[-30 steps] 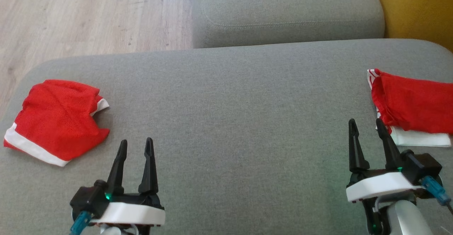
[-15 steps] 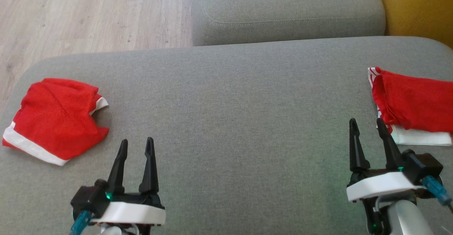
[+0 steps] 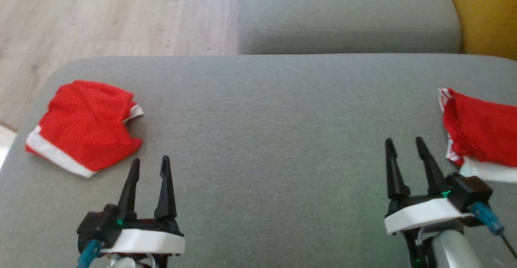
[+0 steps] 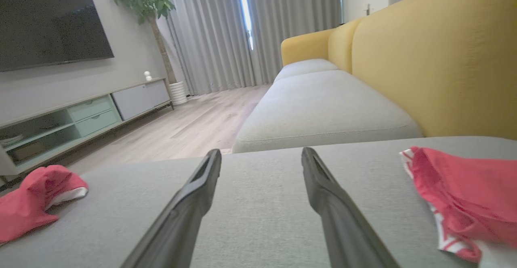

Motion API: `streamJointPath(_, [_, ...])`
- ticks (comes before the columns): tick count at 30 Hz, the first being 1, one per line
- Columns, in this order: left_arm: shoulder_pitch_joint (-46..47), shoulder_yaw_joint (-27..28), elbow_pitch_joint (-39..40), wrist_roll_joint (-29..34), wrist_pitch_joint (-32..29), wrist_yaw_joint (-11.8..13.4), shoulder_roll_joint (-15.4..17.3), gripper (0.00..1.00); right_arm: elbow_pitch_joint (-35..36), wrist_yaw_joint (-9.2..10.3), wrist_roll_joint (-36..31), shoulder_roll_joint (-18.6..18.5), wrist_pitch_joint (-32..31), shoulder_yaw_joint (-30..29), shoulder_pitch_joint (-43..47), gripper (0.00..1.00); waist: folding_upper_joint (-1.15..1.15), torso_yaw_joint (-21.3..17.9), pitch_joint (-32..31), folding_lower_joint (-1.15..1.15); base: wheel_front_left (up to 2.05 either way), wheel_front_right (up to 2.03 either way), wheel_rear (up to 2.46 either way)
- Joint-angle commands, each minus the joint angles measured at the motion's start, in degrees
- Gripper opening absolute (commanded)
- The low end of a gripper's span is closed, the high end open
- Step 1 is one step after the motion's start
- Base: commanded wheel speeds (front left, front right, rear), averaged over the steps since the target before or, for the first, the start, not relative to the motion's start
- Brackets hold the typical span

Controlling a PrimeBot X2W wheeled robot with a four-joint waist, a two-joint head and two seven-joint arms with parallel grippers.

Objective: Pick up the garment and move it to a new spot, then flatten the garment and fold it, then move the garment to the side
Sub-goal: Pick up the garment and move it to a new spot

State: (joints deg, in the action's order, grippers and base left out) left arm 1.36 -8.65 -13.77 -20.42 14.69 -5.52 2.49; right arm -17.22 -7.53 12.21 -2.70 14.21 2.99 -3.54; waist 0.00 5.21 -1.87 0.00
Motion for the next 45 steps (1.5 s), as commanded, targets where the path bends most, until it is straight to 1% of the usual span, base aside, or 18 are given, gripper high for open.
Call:
streamJointPath(1, [2.9,2.6,1.8,0.9,0.3,0.3,0.4,1.0,1.9,0.04,0.5,-0.2,0.8,2.2,-0.9,1.0,0.0,2.0,-0.5,0.0,0.0,0.0,0.0])
streamJointPath(14, [1.8,8.5,2.6,3.4,0.3,0.9,0.4,1.0,1.7,0.04,3.6,-0.2,0.8,8.3,0.6,1.0,0.0,12.8,-2.6,0.0,0.0,0.0,0.0])
streamJointPath(22, [0.9,10.7,2.6,4.2,0.3,0.6,0.4,1.0,1.3,0.04,4.7,-0.2,0.8,9.7,1.2,1.0,0.0,16.3,-3.4,0.0,0.0,0.0,0.0])
streamJointPath(28, [0.9,11.5,2.5,4.4,0.3,0.4,0.4,1.0,1.4,0.04,5.0,-0.2,0.8,9.9,1.2,1.0,0.0,16.4,-3.2,0.0,0.0,0.0,0.0])
streamJointPath(33, [2.4,12.0,0.8,5.5,0.3,0.1,0.9,1.0,1.4,0.04,4.6,-0.2,0.8,9.6,0.9,1.0,0.0,15.0,-2.1,0.0,0.0,0.0,0.0])
streamJointPath(35, [4.1,11.6,-0.8,5.8,0.1,-0.2,1.9,1.0,1.6,0.04,4.3,-0.2,0.8,9.1,0.4,1.0,0.0,14.2,-0.9,0.0,0.0,0.0,0.0])
streamJointPath(38, [8.4,10.5,-3.4,6.0,-2.2,-0.8,4.1,1.0,2.1,0.04,3.3,-0.2,0.8,8.3,-0.6,1.0,0.0,12.7,1.7,0.0,0.0,0.0,0.0])
streamJointPath(45, [22.4,4.7,-11.4,5.8,-11.4,-1.8,10.0,1.0,3.1,0.04,0.5,-0.2,0.8,6.4,-3.6,1.0,0.0,8.2,8.6,0.0,0.0,0.0,0.0])
